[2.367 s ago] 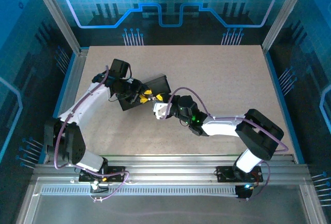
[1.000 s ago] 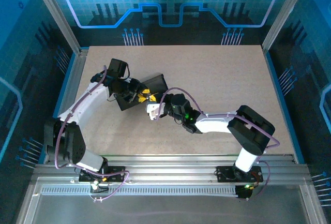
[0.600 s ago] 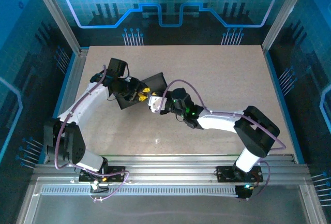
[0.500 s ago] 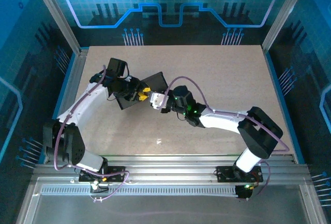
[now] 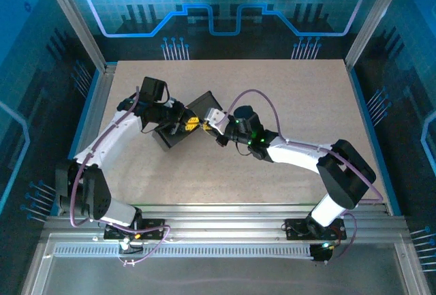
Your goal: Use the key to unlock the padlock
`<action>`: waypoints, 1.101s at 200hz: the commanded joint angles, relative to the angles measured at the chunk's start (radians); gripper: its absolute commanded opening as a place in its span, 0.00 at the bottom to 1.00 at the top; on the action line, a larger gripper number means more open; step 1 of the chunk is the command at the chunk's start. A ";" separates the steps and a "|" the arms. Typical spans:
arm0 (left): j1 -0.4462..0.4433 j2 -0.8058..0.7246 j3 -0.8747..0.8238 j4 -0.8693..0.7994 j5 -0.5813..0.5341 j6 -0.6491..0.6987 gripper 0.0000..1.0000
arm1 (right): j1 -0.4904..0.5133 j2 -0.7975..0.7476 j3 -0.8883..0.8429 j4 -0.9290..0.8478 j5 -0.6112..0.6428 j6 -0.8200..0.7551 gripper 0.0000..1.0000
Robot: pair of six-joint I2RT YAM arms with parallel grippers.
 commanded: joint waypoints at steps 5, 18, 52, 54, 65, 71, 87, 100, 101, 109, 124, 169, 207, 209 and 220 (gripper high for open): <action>0.024 -0.043 0.015 0.027 0.032 0.031 0.30 | -0.013 0.019 0.056 -0.084 -0.064 0.089 0.05; 0.031 -0.043 0.042 0.012 0.035 0.053 0.33 | -0.015 0.027 0.078 -0.117 -0.070 0.095 0.05; 0.062 -0.060 0.066 -0.001 0.035 0.095 0.39 | -0.033 0.036 0.096 -0.167 -0.085 0.141 0.05; 0.064 -0.062 0.066 -0.002 0.035 0.099 0.39 | -0.035 0.036 0.096 -0.170 -0.087 0.145 0.05; 0.079 -0.071 0.073 -0.011 0.030 0.118 0.39 | -0.046 0.038 0.100 -0.178 -0.100 0.181 0.05; 0.093 -0.073 0.076 -0.016 0.028 0.132 0.39 | -0.049 0.039 0.100 -0.176 -0.109 0.199 0.05; 0.136 -0.082 0.088 -0.031 0.021 0.167 0.39 | -0.054 0.039 0.101 -0.173 -0.122 0.241 0.05; 0.173 -0.080 0.115 -0.062 -0.011 0.235 0.39 | -0.059 0.039 0.106 -0.176 -0.139 0.271 0.05; 0.175 -0.079 0.119 -0.068 -0.016 0.242 0.39 | -0.059 0.039 0.107 -0.176 -0.140 0.273 0.05; 0.194 -0.070 0.145 -0.107 -0.048 0.298 0.39 | -0.060 0.039 0.112 -0.178 -0.148 0.291 0.05; 0.209 -0.047 0.197 -0.180 -0.140 0.436 0.39 | -0.062 0.040 0.126 -0.185 -0.169 0.328 0.04; 0.205 -0.007 0.183 -0.254 -0.266 0.741 0.38 | -0.065 0.071 0.182 -0.205 -0.207 0.494 0.03; 0.171 0.004 0.112 -0.293 -0.289 0.871 0.35 | -0.055 0.083 0.134 -0.093 -0.147 0.662 0.03; 0.171 0.004 0.107 -0.293 -0.289 0.875 0.35 | -0.054 0.083 0.131 -0.086 -0.144 0.671 0.03; 0.170 0.003 0.086 -0.289 -0.300 0.885 0.34 | -0.049 0.085 0.117 -0.053 -0.133 0.707 0.03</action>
